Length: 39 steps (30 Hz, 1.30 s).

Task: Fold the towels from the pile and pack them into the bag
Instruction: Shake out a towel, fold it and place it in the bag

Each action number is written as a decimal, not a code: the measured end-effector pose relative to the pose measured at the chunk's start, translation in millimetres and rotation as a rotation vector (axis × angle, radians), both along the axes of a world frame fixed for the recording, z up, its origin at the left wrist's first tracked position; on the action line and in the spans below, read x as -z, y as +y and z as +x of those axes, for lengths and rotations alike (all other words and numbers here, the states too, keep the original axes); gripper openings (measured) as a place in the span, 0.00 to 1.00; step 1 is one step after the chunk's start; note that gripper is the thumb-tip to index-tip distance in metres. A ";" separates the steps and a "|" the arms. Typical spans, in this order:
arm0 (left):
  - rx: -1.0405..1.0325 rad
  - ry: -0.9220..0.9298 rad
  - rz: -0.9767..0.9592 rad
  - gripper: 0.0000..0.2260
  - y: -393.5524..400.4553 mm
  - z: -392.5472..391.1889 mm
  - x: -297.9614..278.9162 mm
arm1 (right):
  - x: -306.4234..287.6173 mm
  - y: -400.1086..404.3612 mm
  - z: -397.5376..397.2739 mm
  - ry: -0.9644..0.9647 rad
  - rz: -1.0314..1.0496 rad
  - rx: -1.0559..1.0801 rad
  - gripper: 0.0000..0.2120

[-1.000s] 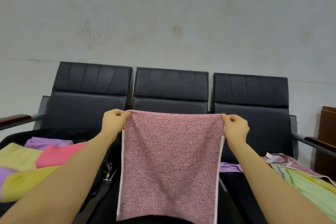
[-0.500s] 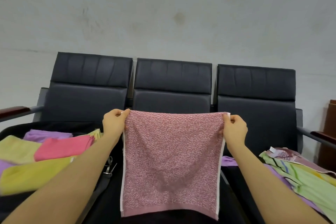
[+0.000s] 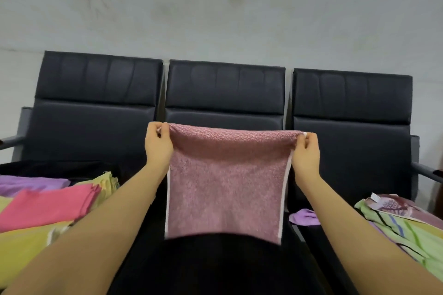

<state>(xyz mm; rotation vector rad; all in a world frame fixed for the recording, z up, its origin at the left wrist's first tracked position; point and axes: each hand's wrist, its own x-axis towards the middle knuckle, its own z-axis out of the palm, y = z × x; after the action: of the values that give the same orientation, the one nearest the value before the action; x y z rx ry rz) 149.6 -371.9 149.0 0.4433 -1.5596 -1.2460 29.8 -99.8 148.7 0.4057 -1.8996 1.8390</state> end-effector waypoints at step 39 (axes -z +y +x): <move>-0.287 -1.123 -0.387 0.26 21.4 28.0 214.5 | 215.1 6.4 51.1 -0.131 0.991 0.255 0.19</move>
<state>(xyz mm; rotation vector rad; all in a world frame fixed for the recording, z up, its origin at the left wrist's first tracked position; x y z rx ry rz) 177.6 -350.6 -65.5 1.1779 -2.4691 -0.3931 80.9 -93.4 -66.4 0.3183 -2.7010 0.6692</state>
